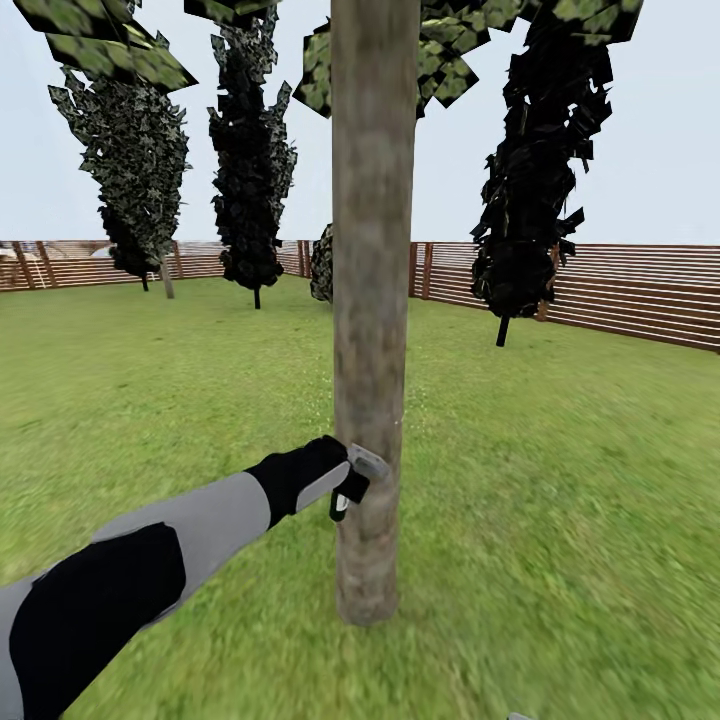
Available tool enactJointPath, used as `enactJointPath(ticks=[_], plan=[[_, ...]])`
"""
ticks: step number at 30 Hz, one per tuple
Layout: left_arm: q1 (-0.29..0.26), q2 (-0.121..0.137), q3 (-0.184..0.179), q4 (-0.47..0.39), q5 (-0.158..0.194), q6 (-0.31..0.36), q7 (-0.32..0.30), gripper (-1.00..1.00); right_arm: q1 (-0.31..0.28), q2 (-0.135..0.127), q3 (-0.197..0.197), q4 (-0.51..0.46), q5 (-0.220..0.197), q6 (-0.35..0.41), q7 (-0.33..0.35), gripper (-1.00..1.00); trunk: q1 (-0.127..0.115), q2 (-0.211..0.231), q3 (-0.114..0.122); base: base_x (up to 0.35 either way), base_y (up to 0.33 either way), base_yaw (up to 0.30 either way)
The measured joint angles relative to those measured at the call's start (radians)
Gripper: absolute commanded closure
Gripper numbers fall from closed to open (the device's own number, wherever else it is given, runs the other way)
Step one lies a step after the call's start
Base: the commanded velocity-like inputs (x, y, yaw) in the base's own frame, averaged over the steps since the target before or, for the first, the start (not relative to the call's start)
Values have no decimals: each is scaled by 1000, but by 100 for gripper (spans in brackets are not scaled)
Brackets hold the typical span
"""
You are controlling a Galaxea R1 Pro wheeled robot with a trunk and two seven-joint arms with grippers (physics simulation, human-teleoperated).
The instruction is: In the garden, pick up the pesticide atomizer on the floor and spray pesticide onto both trees until each tree trunk is fully covered.
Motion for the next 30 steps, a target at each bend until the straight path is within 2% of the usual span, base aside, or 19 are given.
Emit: enactJointPath(ticks=[7, 13, 20, 24, 26, 27, 28, 30], plan=[[-5, 6, 20, 15, 17, 0, -6, 100, 0, 0, 0, 0, 0, -1, 0, 100, 0, 0, 0, 0, 0, 0], [-6, 20, 92, 18, 16, 0, -8, 100, 0, 0, 0, -1, 0, -1, 0, 100, 0, 0, 0, 0, 0, 0], [-4, 33, 108, 19, 18, -12, -10, 100, 0, 0, 0, -1, 0, -1, 0, 100, 0, 0, 0, 0, 0, 0], [-5, 29, 110, 14, 20, -15, -6, 100, 0, 0, 1, 0, 0, -1, 0, 100, 0, 0, 0, 0, 0, 0], [-25, 25, 110, 11, 19, -10, -4, 100, 0, 0, 1, 0, 0, -1, 0, 100, 0, 0, 0, 0, 0, 0], [-35, 25, 110, 11, 25, -8, -4, 100, 0, 0, 1, 0, 0, -1, 0, 100, 0, 0, 0, 0, 0, 0], [-54, 24, 112, 11, 46, -3, -2, 100, 0, 0, 1, 0, 0, -1, 0, 100, 0, 0, 0, 0, 0, 0], [-101, 24, 114, 11, 108, 16, 16, 100, 0, 0, 1, 0, 0, -1, 0, 100, 0, 0, 0, 0, 0, 0]])
